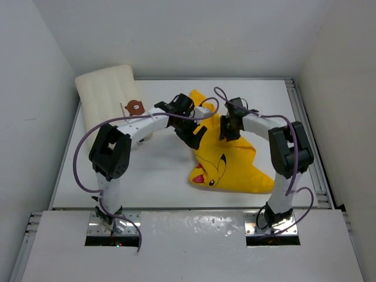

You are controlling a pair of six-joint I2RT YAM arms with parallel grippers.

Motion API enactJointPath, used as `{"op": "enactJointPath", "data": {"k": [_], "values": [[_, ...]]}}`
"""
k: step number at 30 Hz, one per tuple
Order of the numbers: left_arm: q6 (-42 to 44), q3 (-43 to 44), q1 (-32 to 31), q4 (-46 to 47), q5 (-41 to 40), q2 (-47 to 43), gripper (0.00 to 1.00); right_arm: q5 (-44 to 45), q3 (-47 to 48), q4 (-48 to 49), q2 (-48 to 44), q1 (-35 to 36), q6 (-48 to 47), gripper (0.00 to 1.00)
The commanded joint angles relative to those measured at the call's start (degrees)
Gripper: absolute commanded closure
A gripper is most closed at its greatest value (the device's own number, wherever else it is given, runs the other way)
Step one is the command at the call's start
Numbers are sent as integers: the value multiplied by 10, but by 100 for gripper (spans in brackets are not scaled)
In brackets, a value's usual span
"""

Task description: Put the pillow into the pillowcase

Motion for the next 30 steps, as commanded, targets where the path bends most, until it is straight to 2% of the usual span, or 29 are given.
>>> {"op": "enactJointPath", "data": {"k": [1, 3, 4, 7, 11, 13, 14, 15, 16, 17, 18, 19, 20, 23, 26, 27, 29, 30], "values": [[4, 1, -22, 41, 15, -4, 24, -1, -46, 58, 6, -15, 46, 63], [9, 5, -44, 45, 19, 4, 20, -18, -67, 82, -11, -29, 59, 77], [13, 12, -57, 37, 15, 19, 18, -22, -83, 100, -28, -37, 60, 87], [41, 41, -83, 25, 8, 48, 9, -32, -89, 109, -46, -58, 55, 100], [73, 33, -101, 46, 5, 72, 8, -45, -77, 92, -66, -82, 45, 100], [88, 17, -112, 56, -3, 88, 13, -44, -78, 88, -79, -96, 40, 99], [93, 10, -114, 59, -5, 92, 19, -44, -78, 85, -81, -100, 38, 92], [94, 5, -116, 65, -11, 98, 45, -44, -75, 70, -82, -105, 33, 78], [93, -3, -115, 76, -18, 100, 59, -42, -71, 60, -82, -110, 21, 51], [93, -7, -115, 80, -28, 101, 72, -37, -65, 50, -80, -112, 16, 38], [93, -7, -113, 83, -46, 100, 96, -15, -61, 34, -77, -112, 12, 31], [89, -5, -101, 84, -56, 100, 100, -5, -60, 29, -71, -114, 6, 25], [86, -2, -94, 84, -65, 97, 100, 5, -59, 26, -66, -115, 5, 23], [82, 32, -57, 72, -129, 85, 100, 15, -56, 20, -39, -121, 12, 22], [94, 67, -9, 75, -192, 64, 100, -9, -48, 13, -14, -119, 20, 33], [96, 75, 17, 89, -199, 59, 100, -18, -50, 10, -2, -117, 24, 49], [100, 96, 41, 107, -212, 53, 100, -44, -72, 16, -1, -114, 39, 71], [100, 103, 63, 126, -225, 54, 100, -50, -86, 36, -12, -115, 48, 91]]}}
